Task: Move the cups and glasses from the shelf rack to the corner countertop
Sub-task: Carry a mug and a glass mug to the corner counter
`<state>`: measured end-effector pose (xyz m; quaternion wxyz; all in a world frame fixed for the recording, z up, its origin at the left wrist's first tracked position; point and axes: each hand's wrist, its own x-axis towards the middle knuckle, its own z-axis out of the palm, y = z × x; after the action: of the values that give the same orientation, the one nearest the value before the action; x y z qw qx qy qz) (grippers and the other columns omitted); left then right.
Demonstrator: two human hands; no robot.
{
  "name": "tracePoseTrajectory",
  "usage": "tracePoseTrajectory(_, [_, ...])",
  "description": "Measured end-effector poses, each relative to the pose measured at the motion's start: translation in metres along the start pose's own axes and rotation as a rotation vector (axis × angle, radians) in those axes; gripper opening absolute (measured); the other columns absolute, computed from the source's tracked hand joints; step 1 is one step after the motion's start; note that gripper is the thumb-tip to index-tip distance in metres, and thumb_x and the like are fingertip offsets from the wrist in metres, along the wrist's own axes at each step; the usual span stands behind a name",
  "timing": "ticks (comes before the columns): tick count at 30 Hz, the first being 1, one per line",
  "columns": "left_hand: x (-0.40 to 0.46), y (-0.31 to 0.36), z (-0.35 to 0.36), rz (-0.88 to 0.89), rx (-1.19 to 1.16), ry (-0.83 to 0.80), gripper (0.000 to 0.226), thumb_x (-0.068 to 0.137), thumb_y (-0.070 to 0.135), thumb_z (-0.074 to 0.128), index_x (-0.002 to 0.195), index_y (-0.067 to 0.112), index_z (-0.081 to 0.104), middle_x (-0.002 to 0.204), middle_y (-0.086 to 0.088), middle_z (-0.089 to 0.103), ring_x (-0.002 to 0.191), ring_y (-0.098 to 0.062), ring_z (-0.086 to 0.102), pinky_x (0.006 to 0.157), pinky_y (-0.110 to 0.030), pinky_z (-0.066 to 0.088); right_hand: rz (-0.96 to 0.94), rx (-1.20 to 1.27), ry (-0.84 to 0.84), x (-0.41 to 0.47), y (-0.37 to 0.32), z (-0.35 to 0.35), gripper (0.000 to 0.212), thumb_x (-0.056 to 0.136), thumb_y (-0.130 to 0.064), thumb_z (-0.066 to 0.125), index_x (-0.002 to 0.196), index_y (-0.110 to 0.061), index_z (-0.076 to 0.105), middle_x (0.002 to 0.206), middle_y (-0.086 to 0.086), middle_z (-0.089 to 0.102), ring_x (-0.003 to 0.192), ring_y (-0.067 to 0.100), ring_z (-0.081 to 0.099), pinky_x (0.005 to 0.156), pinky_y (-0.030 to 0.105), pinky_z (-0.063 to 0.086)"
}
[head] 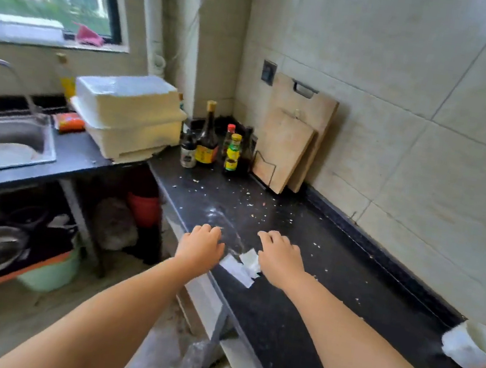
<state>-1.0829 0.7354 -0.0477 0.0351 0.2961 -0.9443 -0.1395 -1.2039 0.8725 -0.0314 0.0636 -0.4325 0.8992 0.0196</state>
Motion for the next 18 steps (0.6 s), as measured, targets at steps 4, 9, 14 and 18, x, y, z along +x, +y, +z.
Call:
tracePoseTrajectory(4, [-0.065, -0.121, -0.038, -0.189, 0.011, 0.071, 0.033, 0.097, 0.033, 0.043, 0.119, 0.012, 0.055, 0.123, -0.008, 0.056, 0.119, -0.029, 0.05, 0.095, -0.041, 0.044, -0.159, -0.002, 0.012, 0.006, -0.131, 0.001, 0.048, 0.097, -0.021, 0.041, 0.144, -0.018, 0.029, 0.145, 0.009, 0.037, 0.128, 0.032, 0.041, 0.099, 0.046, 0.038])
tracePoseTrajectory(9, [-0.172, -0.278, -0.083, -0.441, 0.013, 0.136, 0.033, 0.096, 0.038, 0.044, 0.115, 0.013, 0.055, 0.12, -0.009, 0.057, 0.117, -0.03, 0.051, 0.093, -0.043, 0.045, -0.41, 0.002, 0.021, -0.009, -0.324, 0.007, 0.045, 0.099, -0.027, 0.037, 0.143, -0.018, 0.033, 0.14, 0.008, 0.042, 0.126, 0.031, 0.044, 0.099, 0.044, 0.039])
tracePoseTrajectory(14, [-0.258, -0.385, -0.11, -0.67, -0.046, 0.175, 0.032, 0.097, 0.036, 0.043, 0.115, 0.012, 0.055, 0.12, -0.009, 0.056, 0.116, -0.029, 0.051, 0.091, -0.041, 0.046, -0.638, -0.021, -0.018, -0.027, -0.472, 0.015, 0.045, 0.099, -0.028, 0.036, 0.143, -0.017, 0.034, 0.14, 0.008, 0.042, 0.125, 0.03, 0.044, 0.099, 0.044, 0.038])
tracePoseTrajectory(18, [-0.322, -0.454, -0.126, -0.842, -0.111, 0.246, 0.031, 0.097, 0.035, 0.043, 0.113, 0.012, 0.057, 0.116, -0.009, 0.058, 0.111, -0.028, 0.054, 0.091, -0.042, 0.049, -0.816, -0.052, -0.047, -0.04, -0.577, 0.022, 0.044, 0.099, -0.028, 0.037, 0.141, -0.018, 0.036, 0.139, 0.008, 0.043, 0.128, 0.03, 0.043, 0.1, 0.045, 0.037])
